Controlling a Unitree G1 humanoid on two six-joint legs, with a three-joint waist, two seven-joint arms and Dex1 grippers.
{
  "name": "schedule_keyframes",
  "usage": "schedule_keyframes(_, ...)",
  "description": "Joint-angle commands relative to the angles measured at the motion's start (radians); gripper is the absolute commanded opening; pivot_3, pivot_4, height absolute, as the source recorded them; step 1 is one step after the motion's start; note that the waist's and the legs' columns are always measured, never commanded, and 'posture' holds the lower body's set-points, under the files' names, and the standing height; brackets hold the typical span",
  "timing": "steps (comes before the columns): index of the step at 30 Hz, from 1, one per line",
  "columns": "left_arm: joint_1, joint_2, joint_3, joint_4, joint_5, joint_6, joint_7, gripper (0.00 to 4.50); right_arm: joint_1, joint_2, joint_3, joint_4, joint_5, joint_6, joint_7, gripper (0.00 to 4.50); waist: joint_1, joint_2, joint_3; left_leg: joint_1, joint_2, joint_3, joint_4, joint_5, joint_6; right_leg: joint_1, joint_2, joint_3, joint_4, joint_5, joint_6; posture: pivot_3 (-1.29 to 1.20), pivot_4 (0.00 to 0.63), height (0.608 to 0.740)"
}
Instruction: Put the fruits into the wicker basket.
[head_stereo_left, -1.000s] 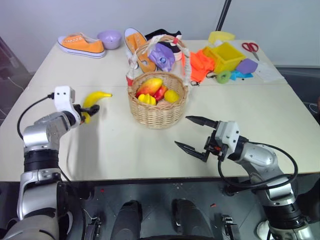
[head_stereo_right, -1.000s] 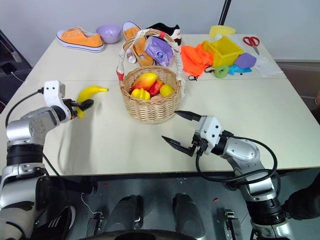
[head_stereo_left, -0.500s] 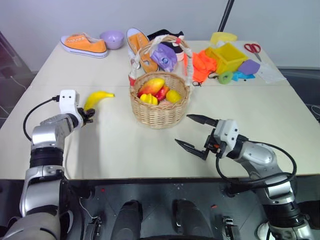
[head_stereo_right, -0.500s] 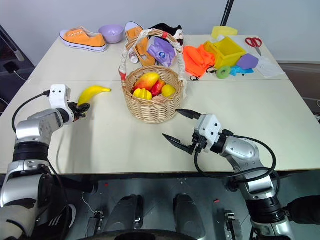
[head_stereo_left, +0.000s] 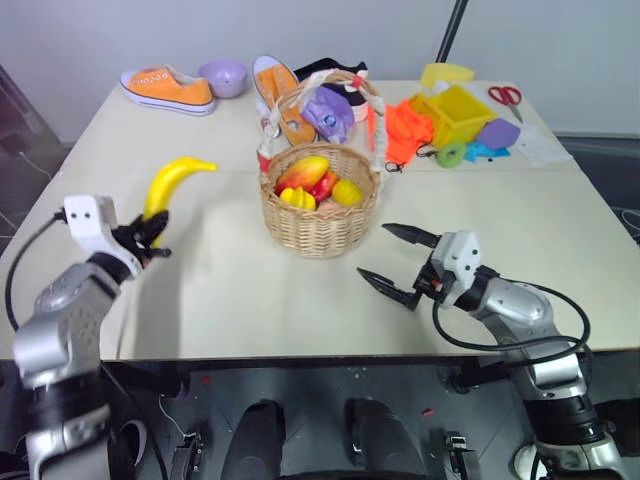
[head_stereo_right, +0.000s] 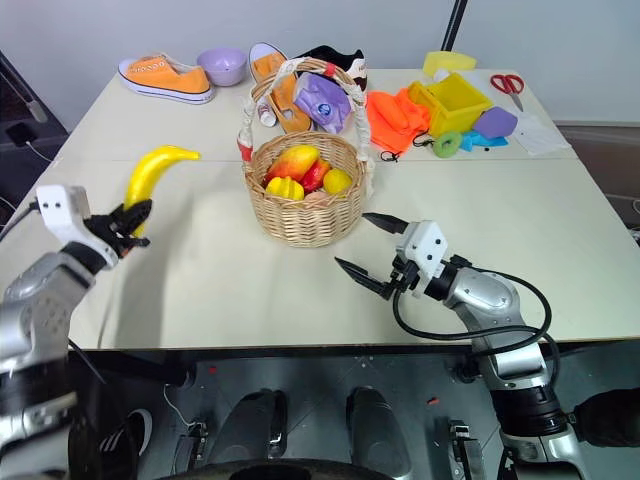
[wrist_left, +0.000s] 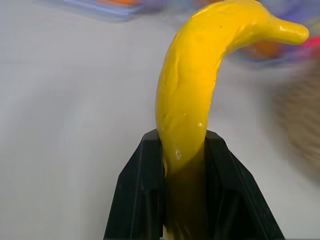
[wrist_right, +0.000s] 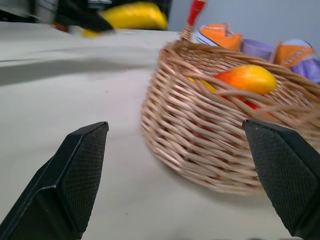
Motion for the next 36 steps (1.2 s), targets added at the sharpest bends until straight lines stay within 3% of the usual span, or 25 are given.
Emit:
schedule_keyframes(1, 0.145, 0.044, 0.048, -0.238, -0.203, 0.022, -0.191, 0.43, -0.011, 0.007, -0.013, -0.004, 0.003, -0.038, 0.003, 4.50, -0.004, 0.000, 0.000, 0.000, 0.000, 0.000, 0.000, 0.000, 0.000, 0.000, 0.000, 0.000, 0.000, 0.000, 0.000, 0.00, 0.150, 0.740)
schedule_keyframes(4, 0.177, 0.074, -0.015, -0.303, -0.241, 0.064, -0.193, 0.43, -0.020, 0.016, 0.001, 0.014, -0.006, -0.049, 0.003, 4.50, 0.001, 0.000, 0.000, 0.001, 0.000, 0.000, 0.001, 0.000, 0.000, 0.001, 0.000, 0.001, 0.000, -0.001, -0.001, 0.00, 0.150, 0.740)
schedule_keyframes(7, 0.065, 0.025, -0.106, -0.313, -0.238, 0.064, -0.095, 0.43, -0.030, 0.025, 0.001, 0.017, -0.006, -0.046, -0.003, 4.50, 0.007, 0.001, 0.000, 0.002, -0.001, 0.001, 0.002, 0.000, 0.000, 0.004, 0.000, -0.001, -0.001, -0.001, -0.001, 0.00, 0.150, 0.740)
schedule_keyframes(13, -0.162, -0.034, -0.330, -0.242, -0.048, 0.054, 0.067, 0.43, -0.031, 0.030, -0.001, 0.004, -0.020, -0.042, -0.030, 4.50, -0.001, 0.001, -0.001, 0.002, -0.003, 0.000, 0.005, 0.001, 0.000, 0.008, 0.001, -0.001, -0.003, 0.000, -0.001, 0.00, 0.150, 0.740)
schedule_keyframes(20, -0.379, -0.179, -0.358, -0.074, -0.019, 0.108, 0.237, 0.43, -0.061, 0.065, -0.028, -0.005, 0.003, -0.006, -0.116, 4.50, -0.001, 0.001, -0.001, 0.002, -0.002, -0.002, 0.001, 0.001, 0.000, 0.005, 0.004, -0.001, -0.001, 0.000, 0.004, 0.00, 0.150, 0.740)
schedule_keyframes(25, -0.426, -0.234, -0.408, -0.037, -0.005, 0.102, 0.216, 0.43, -0.062, 0.058, -0.018, -0.029, -0.002, 0.014, -0.122, 4.50, -0.001, 0.001, -0.001, 0.002, -0.002, -0.002, 0.001, 0.001, 0.000, 0.005, 0.004, -0.001, -0.002, 0.000, 0.005, 0.00, 0.150, 0.740)
schedule_keyframes(33, -0.401, -0.239, -0.412, -0.091, 0.022, 0.098, 0.228, 4.43, -0.061, 0.058, -0.018, -0.047, -0.005, 0.035, -0.134, 4.50, -0.002, 0.001, -0.001, 0.002, -0.002, -0.002, 0.001, 0.001, 0.000, 0.005, 0.004, -0.001, -0.002, 0.000, 0.004, 0.00, 0.150, 0.740)
schedule_keyframes(36, -0.353, -0.210, -0.361, -0.157, -0.025, 0.101, 0.203, 4.43, -0.058, 0.056, -0.023, -0.049, -0.003, 0.041, -0.136, 4.50, -0.004, 0.001, -0.001, 0.002, -0.002, -0.002, 0.001, 0.001, 0.000, 0.005, 0.004, -0.001, -0.002, 0.000, 0.004, 0.00, 0.150, 0.740)
